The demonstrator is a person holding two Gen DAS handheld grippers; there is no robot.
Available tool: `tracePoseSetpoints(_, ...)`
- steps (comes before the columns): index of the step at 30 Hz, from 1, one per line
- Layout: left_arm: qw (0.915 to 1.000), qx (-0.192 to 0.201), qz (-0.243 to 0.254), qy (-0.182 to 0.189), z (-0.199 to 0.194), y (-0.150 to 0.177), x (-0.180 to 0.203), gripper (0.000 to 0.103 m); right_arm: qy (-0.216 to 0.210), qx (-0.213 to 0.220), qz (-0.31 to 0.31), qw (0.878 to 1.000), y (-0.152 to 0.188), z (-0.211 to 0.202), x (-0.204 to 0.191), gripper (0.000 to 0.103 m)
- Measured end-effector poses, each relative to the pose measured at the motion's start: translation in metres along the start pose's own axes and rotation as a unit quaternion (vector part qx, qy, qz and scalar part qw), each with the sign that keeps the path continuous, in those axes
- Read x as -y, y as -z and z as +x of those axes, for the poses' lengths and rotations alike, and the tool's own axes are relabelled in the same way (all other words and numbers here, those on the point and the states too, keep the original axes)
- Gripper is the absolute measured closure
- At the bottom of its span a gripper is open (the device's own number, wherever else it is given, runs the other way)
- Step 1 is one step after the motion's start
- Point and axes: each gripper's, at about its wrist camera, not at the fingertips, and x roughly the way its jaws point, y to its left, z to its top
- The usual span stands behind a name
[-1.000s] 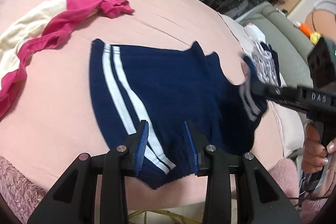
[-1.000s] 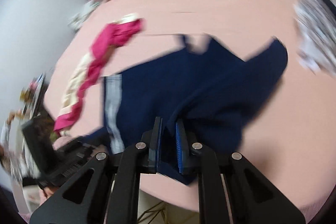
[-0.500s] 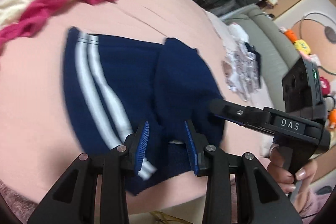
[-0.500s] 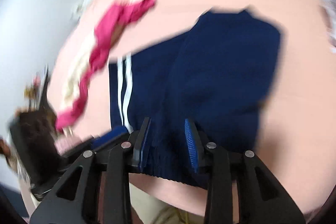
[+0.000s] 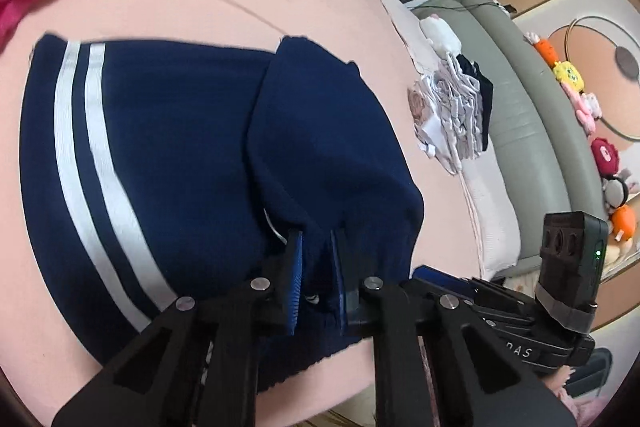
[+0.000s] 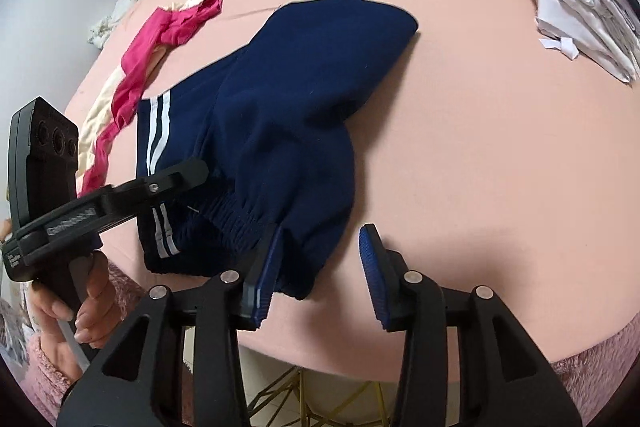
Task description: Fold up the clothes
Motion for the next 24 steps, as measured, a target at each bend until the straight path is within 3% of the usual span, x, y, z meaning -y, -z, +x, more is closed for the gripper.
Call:
tracePoseSetpoints(5,0.9951,0.085,0.028,-0.041,-0.052,-0.006,0.02,0.091,-0.004,0.013,0.001,1.0,-0.008,-0.011,-0.006,0.062)
tracePoseSetpoints(12,0.9927,0.073,-0.051,-0.081,-0.072,0.03,-0.02,0.091,-0.005,0.021,-0.05,0.999,-0.017,0.002,-0.051,0.055)
tracePoseSetpoints(15,0.9895,0.066,-0.086,-0.096,-0.078,0.045,-0.037,0.091,0.028,-0.003,-0.061,0.998,-0.016,0.028,-0.058,0.055)
tracePoseSetpoints(18,0.9877,0.034,-0.134,-0.073,-0.067,0.055,-0.056,0.091,0.055,-0.026,-0.061,0.996,-0.013,0.05,-0.058,0.054)
tracePoseSetpoints(21,0.9896,0.042,-0.134,-0.031,-0.074,0.055,-0.051,0.091,0.037,-0.024,-0.037,0.998,-0.009,0.043,-0.043,0.053)
tracePoseSetpoints(24,0.9897,0.027,-0.137,-0.031,-0.068,0.066,-0.051,0.091,0.02,-0.022,-0.02,0.999,-0.01,0.03,-0.032,0.045)
